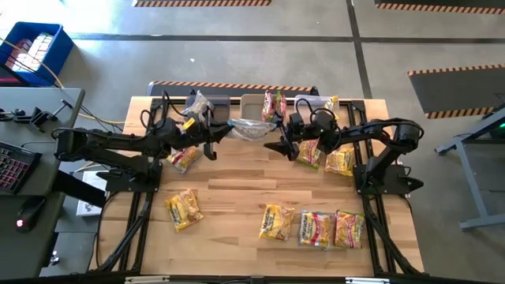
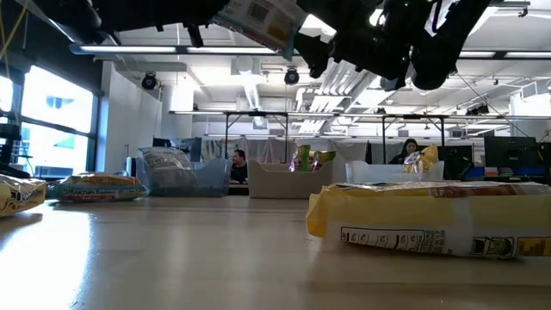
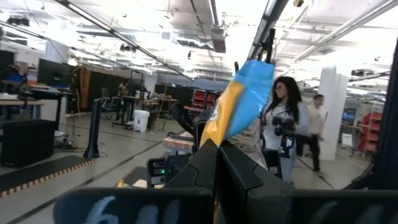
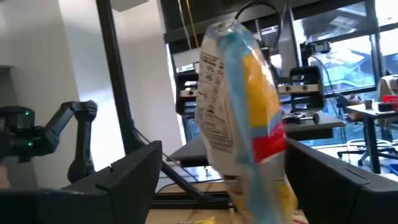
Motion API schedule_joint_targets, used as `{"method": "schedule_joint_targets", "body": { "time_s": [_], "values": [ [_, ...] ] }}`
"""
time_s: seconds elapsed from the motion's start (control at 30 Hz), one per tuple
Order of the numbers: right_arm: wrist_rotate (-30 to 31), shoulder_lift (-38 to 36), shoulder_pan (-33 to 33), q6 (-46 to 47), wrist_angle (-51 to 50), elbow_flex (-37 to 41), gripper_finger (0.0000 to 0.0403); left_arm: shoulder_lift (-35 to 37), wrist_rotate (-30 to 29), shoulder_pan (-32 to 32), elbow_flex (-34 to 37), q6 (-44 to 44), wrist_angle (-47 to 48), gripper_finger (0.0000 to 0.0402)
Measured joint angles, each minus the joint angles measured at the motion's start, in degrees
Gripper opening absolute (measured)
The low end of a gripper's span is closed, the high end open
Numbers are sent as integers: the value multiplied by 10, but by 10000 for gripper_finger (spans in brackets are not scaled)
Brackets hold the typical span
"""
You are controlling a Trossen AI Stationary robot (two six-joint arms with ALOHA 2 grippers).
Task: Sort Maruchan noodles
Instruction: Put the top right blue noodle pack into the black bin
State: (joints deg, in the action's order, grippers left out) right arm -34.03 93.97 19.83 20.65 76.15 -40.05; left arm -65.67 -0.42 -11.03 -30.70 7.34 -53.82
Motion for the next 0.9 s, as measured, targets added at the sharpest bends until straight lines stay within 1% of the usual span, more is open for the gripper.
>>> {"method": "schedule_joint_targets", "body": {
  "time_s": [0.17, 0.27, 0.37, 0.47, 0.57, 0.67, 0.8, 0.9],
  "values": [
    [0, -5, 23, 3, 8, 0, 315, 0, 2, -7, 0, 5, -20, 0],
    [2, -5, 21, -13, 0, -5, 315, 0, 16, -10, 0, 11, -32, 0],
    [7, -5, 11, -42, -32, -27, 315, 1, 19, -10, 0, 15, -35, 0],
    [12, -5, 5, -81, -86, -55, 315, 2, 26, -10, 0, 19, -46, 0],
    [10, -5, 5, -102, -120, -75, 315, 1, 46, -10, 0, 31, -64, 0],
    [5, -5, 5, -106, -114, -76, 315, 1, 50, -10, 0, 31, -73, 0],
    [-16, -5, 19, -98, -102, -70, 315, 0, 49, -10, 0, 31, -73, 0],
    [-18, -5, 28, -88, -102, -70, 315, 0, 57, -10, 0, 31, -74, 0]
  ]
}}
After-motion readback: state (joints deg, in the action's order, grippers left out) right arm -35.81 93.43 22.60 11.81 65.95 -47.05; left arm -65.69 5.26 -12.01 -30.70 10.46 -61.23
